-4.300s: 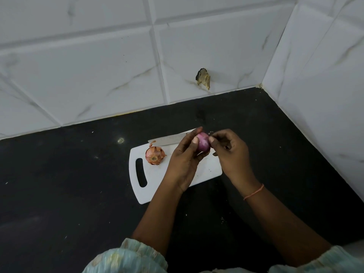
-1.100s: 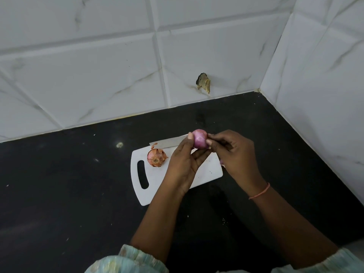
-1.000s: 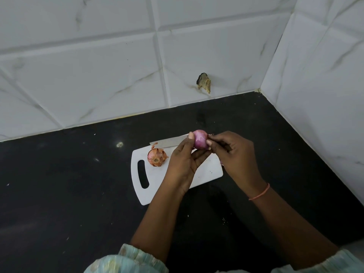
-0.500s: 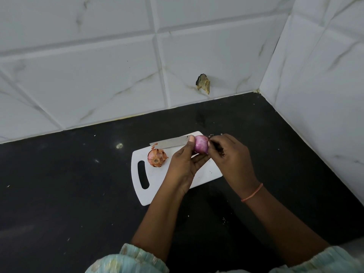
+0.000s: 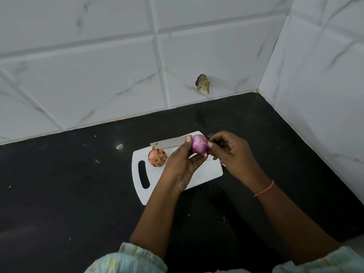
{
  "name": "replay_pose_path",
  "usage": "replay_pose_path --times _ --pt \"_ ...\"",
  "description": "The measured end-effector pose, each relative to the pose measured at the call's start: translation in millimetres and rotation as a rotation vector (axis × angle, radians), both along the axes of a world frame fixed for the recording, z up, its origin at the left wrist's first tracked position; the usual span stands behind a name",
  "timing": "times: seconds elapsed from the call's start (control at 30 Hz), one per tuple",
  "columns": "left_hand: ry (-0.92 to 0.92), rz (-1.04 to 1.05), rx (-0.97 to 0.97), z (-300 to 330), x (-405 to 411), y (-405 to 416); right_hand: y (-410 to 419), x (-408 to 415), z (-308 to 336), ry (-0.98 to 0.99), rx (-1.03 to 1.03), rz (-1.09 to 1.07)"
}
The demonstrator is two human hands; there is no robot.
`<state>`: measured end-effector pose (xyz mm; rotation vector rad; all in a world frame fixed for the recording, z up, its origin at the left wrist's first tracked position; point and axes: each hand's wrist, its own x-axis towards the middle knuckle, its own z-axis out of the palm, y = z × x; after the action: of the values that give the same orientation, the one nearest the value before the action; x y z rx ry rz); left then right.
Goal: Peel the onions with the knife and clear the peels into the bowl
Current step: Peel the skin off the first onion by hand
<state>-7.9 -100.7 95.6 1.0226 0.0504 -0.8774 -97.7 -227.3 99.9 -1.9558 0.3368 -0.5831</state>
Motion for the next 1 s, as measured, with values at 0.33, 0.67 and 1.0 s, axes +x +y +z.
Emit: replay_pose_path --times 0.33,0.67,1.0 --pt "-0.043 -0.007 0.018 2 -1 -3 -1 1 -2 -0.006 0.095 -0.039" --pt "-0.056 0.039 0.008 3 -4 -6 5 4 -7 -0.055 0.101 -0.139" --pt "-0.047 0.065 0.023 3 -4 -6 5 5 -10 -0.061 0.125 -0.174"
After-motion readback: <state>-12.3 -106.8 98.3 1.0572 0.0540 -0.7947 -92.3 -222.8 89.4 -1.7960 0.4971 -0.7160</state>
